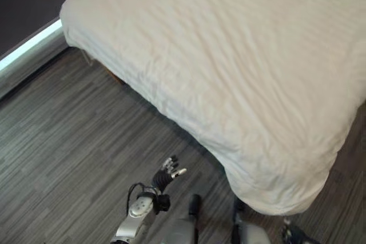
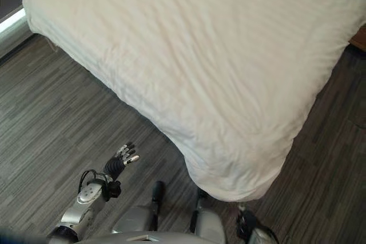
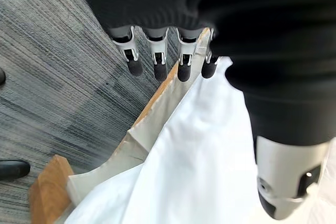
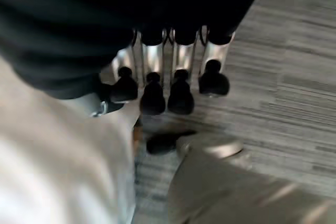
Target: Making the bed.
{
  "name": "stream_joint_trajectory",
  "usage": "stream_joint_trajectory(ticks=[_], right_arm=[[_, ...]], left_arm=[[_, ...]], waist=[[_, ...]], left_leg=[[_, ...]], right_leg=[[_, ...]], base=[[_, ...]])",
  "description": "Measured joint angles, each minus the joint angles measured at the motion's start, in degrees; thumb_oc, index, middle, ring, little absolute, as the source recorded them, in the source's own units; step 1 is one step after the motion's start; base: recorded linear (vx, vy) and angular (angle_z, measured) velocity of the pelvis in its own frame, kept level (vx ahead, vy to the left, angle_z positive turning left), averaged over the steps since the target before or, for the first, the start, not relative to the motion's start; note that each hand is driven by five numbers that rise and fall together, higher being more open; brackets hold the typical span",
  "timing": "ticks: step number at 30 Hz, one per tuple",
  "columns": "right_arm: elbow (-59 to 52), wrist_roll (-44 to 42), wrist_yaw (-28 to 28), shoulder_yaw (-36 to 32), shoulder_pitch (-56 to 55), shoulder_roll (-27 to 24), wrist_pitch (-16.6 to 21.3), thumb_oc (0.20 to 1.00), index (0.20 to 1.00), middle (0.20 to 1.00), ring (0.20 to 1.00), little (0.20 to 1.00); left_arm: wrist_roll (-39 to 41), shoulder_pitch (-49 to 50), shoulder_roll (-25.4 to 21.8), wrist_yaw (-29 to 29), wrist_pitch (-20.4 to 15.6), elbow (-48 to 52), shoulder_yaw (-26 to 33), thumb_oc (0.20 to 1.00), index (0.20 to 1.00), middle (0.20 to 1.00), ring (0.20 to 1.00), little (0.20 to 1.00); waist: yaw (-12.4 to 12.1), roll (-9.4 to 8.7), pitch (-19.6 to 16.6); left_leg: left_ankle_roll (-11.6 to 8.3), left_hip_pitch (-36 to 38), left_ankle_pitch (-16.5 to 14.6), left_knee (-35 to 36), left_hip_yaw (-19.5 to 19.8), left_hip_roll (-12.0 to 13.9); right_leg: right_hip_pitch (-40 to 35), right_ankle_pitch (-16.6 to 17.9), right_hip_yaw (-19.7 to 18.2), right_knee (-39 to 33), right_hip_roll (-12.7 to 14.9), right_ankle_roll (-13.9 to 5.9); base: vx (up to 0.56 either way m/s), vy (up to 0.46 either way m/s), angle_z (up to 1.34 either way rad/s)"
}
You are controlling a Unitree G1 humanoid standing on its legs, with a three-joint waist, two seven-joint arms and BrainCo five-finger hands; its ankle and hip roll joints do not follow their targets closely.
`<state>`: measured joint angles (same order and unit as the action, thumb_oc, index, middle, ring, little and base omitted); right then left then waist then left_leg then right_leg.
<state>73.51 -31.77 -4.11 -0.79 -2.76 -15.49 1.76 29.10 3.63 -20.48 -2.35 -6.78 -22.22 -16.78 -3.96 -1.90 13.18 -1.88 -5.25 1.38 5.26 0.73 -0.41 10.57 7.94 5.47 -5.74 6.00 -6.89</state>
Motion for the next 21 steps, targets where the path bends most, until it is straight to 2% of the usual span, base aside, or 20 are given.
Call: stream_joint_trajectory(ticks=[4, 5, 6, 7, 10, 11, 13, 14, 15, 16, 18, 19, 21], right_arm=[[-1.79, -1.36, 0.25, -8.45, -3.91, -2.13, -0.34, 0.200, 0.200, 0.200, 0.200, 0.200], [-5.46, -5.73, 1.61, -12.76, -5.02, -3.25, 0.21, 0.200, 0.200, 0.200, 0.200, 0.200], [-6.54, -7.27, 2.20, -13.65, -5.11, -3.76, 0.97, 0.200, 0.200, 0.200, 0.200, 0.200], [-16.30, -10.22, 3.94, -20.52, -6.87, -4.17, 0.80, 0.200, 0.200, 0.200, 0.200, 0.200], [-32.30, -13.97, 7.01, -24.52, -9.10, -6.69, 6.55, 0.200, 0.200, 0.200, 0.200, 0.200], [-35.54, -14.26, 7.48, -25.23, -9.58, -6.91, 7.37, 0.200, 0.200, 0.200, 0.200, 0.200], [-45.91, -14.29, 8.65, -23.93, -11.10, -7.21, 8.36, 0.200, 0.200, 0.200, 0.200, 0.200], [-49.67, -14.11, 8.37, -21.45, -9.66, -7.81, 10.35, 0.200, 0.200, 0.200, 0.200, 0.200], [-53.59, -14.33, 8.81, -19.64, -9.49, -7.52, 10.25, 0.200, 0.200, 0.200, 0.200, 0.200], [-61.16, -14.07, 7.49, -13.77, -8.89, -7.75, 11.29, 0.200, 0.200, 0.200, 0.200, 0.200], [-61.51, -13.25, 5.61, -9.77, -5.84, -7.28, 11.79, 0.200, 0.200, 0.200, 0.200, 0.200], [-58.86, -13.26, 5.16, -7.32, -3.46, -6.50, 11.24, 0.200, 0.200, 0.200, 0.200, 0.200], [-58.34, -13.01, 4.31, -3.04, -2.41, -6.98, 10.47, 0.200, 0.200, 0.200, 0.200, 0.200]], left_arm=[[0.00, -0.22, -0.94, -0.22, 0.05, 0.14, 1.78, 1.000, 1.000, 1.000, 1.000, 1.000], [0.00, -0.17, -1.35, -0.13, 0.05, 0.28, 2.25, 1.000, 1.000, 1.000, 1.000, 1.000], [0.00, -0.25, -1.32, -0.10, 0.05, 0.63, 2.56, 1.000, 1.000, 1.000, 1.000, 1.000], [0.00, 0.26, -1.74, 0.03, 0.16, 2.49, 2.95, 1.000, 1.000, 1.000, 1.000, 1.000], [0.00, 0.55, -1.53, 0.31, -0.16, 3.60, 3.45, 1.000, 1.000, 1.000, 1.000, 1.000], [0.00, 0.54, -1.51, 0.36, -0.18, 3.60, 3.42, 1.000, 1.000, 1.000, 1.000, 1.000], [-0.03, 0.83, -1.19, 0.91, -0.20, 3.53, 3.40, 1.000, 1.000, 1.000, 1.000, 1.000], [-0.04, 1.19, -0.81, 0.99, -0.15, 3.52, 2.80, 1.000, 1.000, 1.000, 1.000, 1.000], [-0.05, 1.15, -0.67, 1.14, -0.17, 3.57, 1.67, 1.000, 1.000, 1.000, 1.000, 1.000], [-0.08, 1.00, -0.82, 1.07, -0.06, 3.51, -0.22, 1.000, 1.000, 1.000, 1.000, 1.000], [-0.12, 0.05, 0.05, 0.84, 0.05, 3.54, -1.66, 1.000, 1.000, 1.000, 1.000, 1.000], [-0.12, -0.15, 0.24, 0.76, -0.04, 3.91, -2.67, 1.000, 1.000, 1.000, 1.000, 1.000], [-0.12, 0.07, -0.03, 0.55, 0.05, 3.93, -3.64, 1.000, 1.000, 1.000, 1.000, 1.000]], waist=[[3.24, -1.64, 0.12], [4.48, -2.08, 0.32], [4.90, -2.25, 0.34], [6.17, -2.41, 0.24], [7.41, -2.30, -0.02], [7.46, -2.37, -0.28], [8.23, -2.36, -0.63], [8.40, -2.51, -1.12], [8.36, -2.54, -1.22], [8.38, -2.68, -1.36], [8.02, -2.73, -1.64], [6.78, -2.69, -1.71], [6.15, -2.28, -1.90]], left_leg=[[0.04, 1.10, -0.49, 0.01, -1.93, 0.11], [0.11, 1.40, -0.60, 0.09, -3.04, 0.10], [0.27, 1.45, -0.74, 0.24, -3.50, 0.13], [0.44, 1.70, -1.03, 0.06, -4.29, 0.16], [0.15, 2.34, -1.41, 0.25, -5.12, 0.20], [0.14, 2.26, -1.41, 0.31, -5.10, 0.29], [0.13, 2.27, -1.30, 0.04, -5.12, 0.38], [0.19, 2.30, -1.22, 0.03, -5.31, 0.50], [0.02, 2.27, -1.11, 0.04, -5.45, 0.52], [0.00, 2.06, -1.12, 0.02, -6.32, 0.57], [0.05, 1.56, -1.01, 0.02, -6.24, 0.60], [0.06, 1.52, -0.99, 0.02, -6.18, 0.63], [0.08, 1.35, -0.98, 0.02, -6.11, 0.64]], right_leg=[[-0.11, -0.11, -2.14, -0.21, -0.33, -0.28], [0.01, -0.06, -3.21, -0.24, -0.25, -0.48], [0.13, -0.11, -3.79, -0.25, -0.12, -0.39], [0.27, -0.04, -4.51, -0.27, -0.32, -0.49], [0.13, -0.05, -5.51, -0.25, -0.38, -0.48], [0.19, -0.03, -5.52, -0.25, -0.47, -0.47], [0.23, 0.46, -5.67, -0.23, -0.97, -0.48], [0.29, 0.58, -5.90, -0.23, -0.96, -0.35], [0.38, 0.64, -6.01, -0.22, -1.23, -0.28], [1.04, 0.92, -6.42, -0.22, -1.36, -0.16], [1.32, 1.32, -6.57, -0.19, -1.34, 0.27], [1.34, 1.35, -6.32, -0.14, -1.36, 0.31], [1.40, 1.34, -6.08, -0.14, -1.27, 0.30]], base=[[0.02, -0.002, -0.30], [0.02, 0.005, -0.38], [0.04, 0.005, -0.38], [0.02, 0.005, -0.30], [0.01, -0.002, -0.17], [0.00, -0.003, -0.04], [-0.02, -0.011, -0.02], [-0.05, -0.021, -0.08], [-0.04, -0.019, -0.19], [-0.02, -0.014, -0.17], [-0.03, -0.021, -0.03], [-0.02, -0.022, 0.07], [-0.02, -0.021, 0.04]])
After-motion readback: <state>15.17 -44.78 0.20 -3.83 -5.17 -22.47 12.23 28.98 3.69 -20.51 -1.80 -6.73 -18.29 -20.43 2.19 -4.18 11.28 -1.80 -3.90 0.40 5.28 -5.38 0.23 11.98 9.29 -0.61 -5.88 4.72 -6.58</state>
